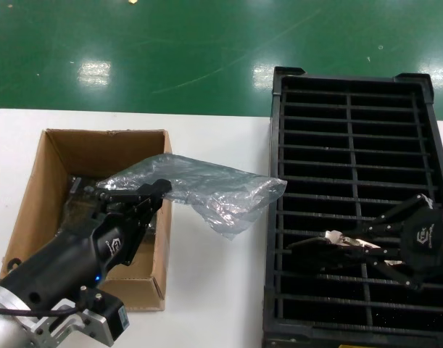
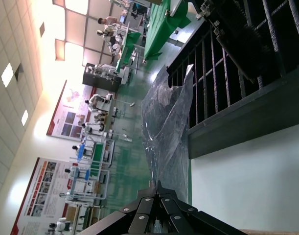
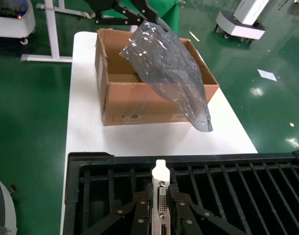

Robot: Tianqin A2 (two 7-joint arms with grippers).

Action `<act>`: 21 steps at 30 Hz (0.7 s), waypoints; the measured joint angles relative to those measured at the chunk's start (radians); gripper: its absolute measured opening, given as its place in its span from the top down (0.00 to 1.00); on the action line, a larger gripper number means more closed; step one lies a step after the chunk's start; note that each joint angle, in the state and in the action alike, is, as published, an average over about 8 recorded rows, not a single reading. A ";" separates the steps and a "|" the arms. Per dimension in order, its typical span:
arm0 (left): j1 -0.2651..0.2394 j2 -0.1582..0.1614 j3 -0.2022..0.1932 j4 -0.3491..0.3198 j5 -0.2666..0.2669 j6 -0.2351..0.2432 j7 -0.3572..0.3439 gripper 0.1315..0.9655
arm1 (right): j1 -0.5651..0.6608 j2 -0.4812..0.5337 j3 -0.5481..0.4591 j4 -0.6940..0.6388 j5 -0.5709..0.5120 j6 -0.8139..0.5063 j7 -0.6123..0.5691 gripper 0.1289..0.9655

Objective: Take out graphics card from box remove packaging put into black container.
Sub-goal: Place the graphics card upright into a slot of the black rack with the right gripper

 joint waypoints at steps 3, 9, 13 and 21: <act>0.000 0.000 0.000 0.000 0.000 0.000 0.000 0.99 | 0.011 -0.011 -0.006 -0.005 -0.018 -0.008 0.005 0.93; 0.000 0.000 0.000 0.000 0.000 0.000 0.000 0.99 | 0.023 -0.021 -0.012 -0.009 -0.041 -0.023 0.012 0.93; 0.000 0.000 0.000 0.000 0.000 0.000 0.000 0.99 | 0.026 -0.023 -0.013 -0.011 -0.053 -0.031 0.010 0.93; 0.000 0.000 0.000 0.000 0.000 0.000 0.000 0.99 | 0.047 -0.043 -0.025 -0.040 -0.079 -0.046 -0.027 0.93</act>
